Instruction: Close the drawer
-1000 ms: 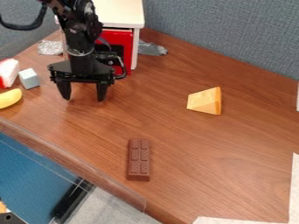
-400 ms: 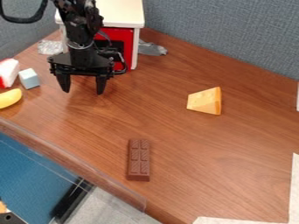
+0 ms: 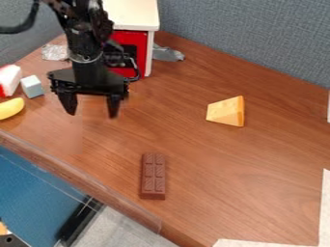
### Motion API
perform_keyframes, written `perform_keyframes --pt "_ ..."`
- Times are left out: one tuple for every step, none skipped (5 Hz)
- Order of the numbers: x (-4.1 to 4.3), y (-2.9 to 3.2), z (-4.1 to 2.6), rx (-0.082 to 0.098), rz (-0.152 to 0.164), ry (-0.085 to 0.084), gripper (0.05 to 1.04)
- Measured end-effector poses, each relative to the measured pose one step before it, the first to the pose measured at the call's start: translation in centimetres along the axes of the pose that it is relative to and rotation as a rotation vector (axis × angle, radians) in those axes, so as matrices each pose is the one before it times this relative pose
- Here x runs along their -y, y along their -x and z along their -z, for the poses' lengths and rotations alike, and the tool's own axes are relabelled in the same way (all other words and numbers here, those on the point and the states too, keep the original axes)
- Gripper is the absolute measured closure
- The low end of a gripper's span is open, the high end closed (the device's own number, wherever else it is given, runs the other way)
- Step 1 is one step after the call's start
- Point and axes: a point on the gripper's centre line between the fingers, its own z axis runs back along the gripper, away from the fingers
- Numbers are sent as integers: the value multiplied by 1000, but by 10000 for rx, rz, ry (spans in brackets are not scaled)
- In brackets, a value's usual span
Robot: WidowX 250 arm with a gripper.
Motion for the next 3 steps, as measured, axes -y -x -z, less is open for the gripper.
perform_keyframes --pt "627 2558 -2900 90 501 451 85" --pt "302 1963 -2737 -234 469 436 85" --pt "332 1787 -2436 -456 661 316 85"
